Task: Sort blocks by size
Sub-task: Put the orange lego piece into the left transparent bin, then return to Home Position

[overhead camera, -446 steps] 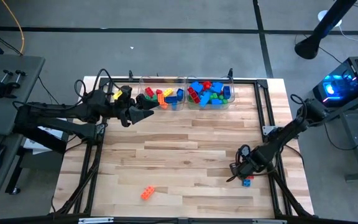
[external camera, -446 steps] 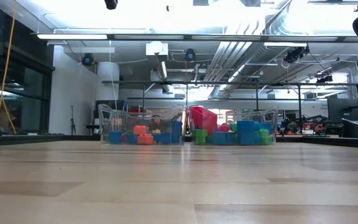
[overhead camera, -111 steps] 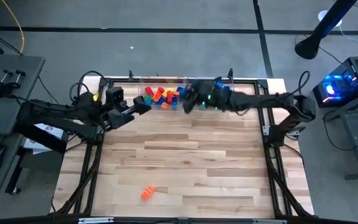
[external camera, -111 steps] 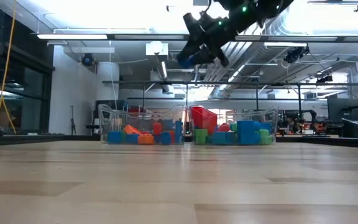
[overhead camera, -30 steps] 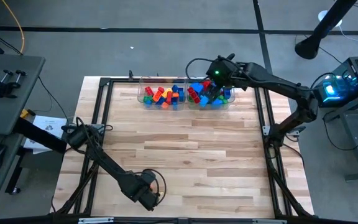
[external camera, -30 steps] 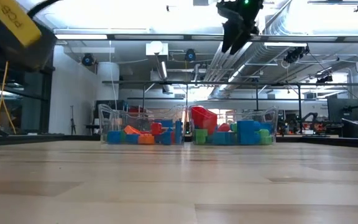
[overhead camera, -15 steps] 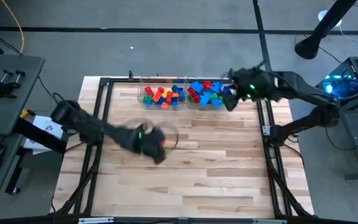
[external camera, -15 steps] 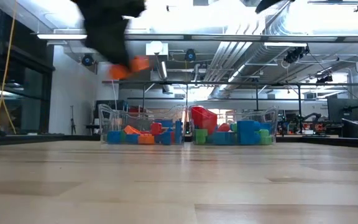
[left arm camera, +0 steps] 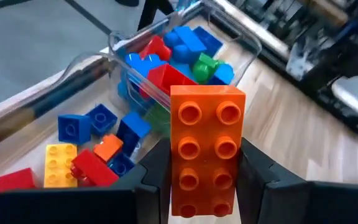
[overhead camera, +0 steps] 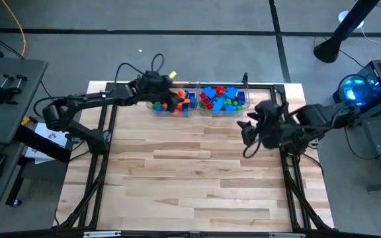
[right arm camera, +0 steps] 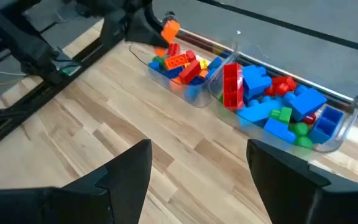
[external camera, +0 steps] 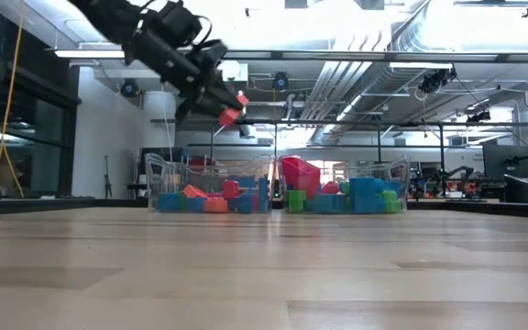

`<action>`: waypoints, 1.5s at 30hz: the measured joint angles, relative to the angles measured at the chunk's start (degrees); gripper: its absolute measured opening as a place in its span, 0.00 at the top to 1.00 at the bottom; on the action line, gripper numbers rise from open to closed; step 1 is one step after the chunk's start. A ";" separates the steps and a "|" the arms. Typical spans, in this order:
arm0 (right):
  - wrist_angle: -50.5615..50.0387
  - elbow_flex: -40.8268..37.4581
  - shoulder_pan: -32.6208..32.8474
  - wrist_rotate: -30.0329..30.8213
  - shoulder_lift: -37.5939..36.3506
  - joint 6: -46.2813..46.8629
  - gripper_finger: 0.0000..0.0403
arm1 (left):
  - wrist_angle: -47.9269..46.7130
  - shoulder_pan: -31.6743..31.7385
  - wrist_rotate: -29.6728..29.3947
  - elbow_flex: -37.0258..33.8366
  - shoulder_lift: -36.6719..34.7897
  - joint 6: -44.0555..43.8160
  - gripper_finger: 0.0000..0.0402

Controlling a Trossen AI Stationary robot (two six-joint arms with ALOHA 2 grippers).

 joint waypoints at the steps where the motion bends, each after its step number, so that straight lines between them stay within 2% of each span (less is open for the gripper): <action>1: -1.03 0.00 0.74 0.49 0.60 1.41 0.36 | 1.74 1.14 1.59 -1.24 -0.32 -0.43 0.78; 4: -4.09 0.00 1.95 0.86 2.09 5.39 0.36 | 6.70 2.50 1.87 -4.03 -1.27 -1.19 0.77; 6: -5.93 0.00 2.21 0.93 2.57 7.79 0.36 | 8.25 2.50 -0.40 -4.43 -1.33 -1.21 0.74; 10: -6.80 0.00 2.21 1.40 2.67 8.85 0.36 | 9.86 2.47 -5.11 -4.46 -1.26 1.06 0.57; 13: -6.80 0.00 2.19 3.24 2.58 8.50 0.36 | 11.93 2.87 -5.73 -4.46 -1.26 1.28 0.44; 17: -7.34 0.00 2.17 3.89 2.54 7.93 0.36 | 12.97 2.99 -4.71 -4.46 -1.33 -1.75 0.29; 20: -8.02 0.00 2.17 3.87 2.54 7.89 0.36 | 13.67 2.88 1.36 -4.46 -1.79 -7.14 0.25; 23: -9.33 0.00 2.18 3.82 2.54 7.78 0.36 | 15.88 0.20 8.07 -4.46 -3.08 -9.69 0.26; 26: -10.99 0.00 2.17 3.61 2.54 7.78 0.36 | 19.92 -6.55 7.98 -6.76 -7.21 -10.25 0.28; 29: -12.02 0.00 2.17 3.60 2.53 7.77 0.36 | 29.30 -14.28 0.64 -13.59 -13.73 -11.82 0.31; 33: -12.11 0.02 2.17 3.58 2.52 7.85 0.36 | 41.96 -21.11 -10.60 -27.08 -24.80 -15.09 0.34; 36: -12.07 0.02 2.13 3.56 2.50 8.26 0.36 | 45.46 -21.93 -15.39 -36.09 -34.08 -15.64 0.35; 40: -11.16 0.02 1.78 3.38 2.50 8.29 0.36 | 45.02 -20.26 -15.78 -44.31 -45.72 -15.21 0.40; 43: -10.61 0.02 1.78 3.17 2.50 8.28 0.36 | 44.88 -19.94 -15.50 -48.36 -52.91 -15.38 0.47; 45: -10.61 0.02 1.92 2.72 2.50 8.28 0.36 | 44.79 -20.13 -15.49 -50.82 -56.76 -16.18 0.56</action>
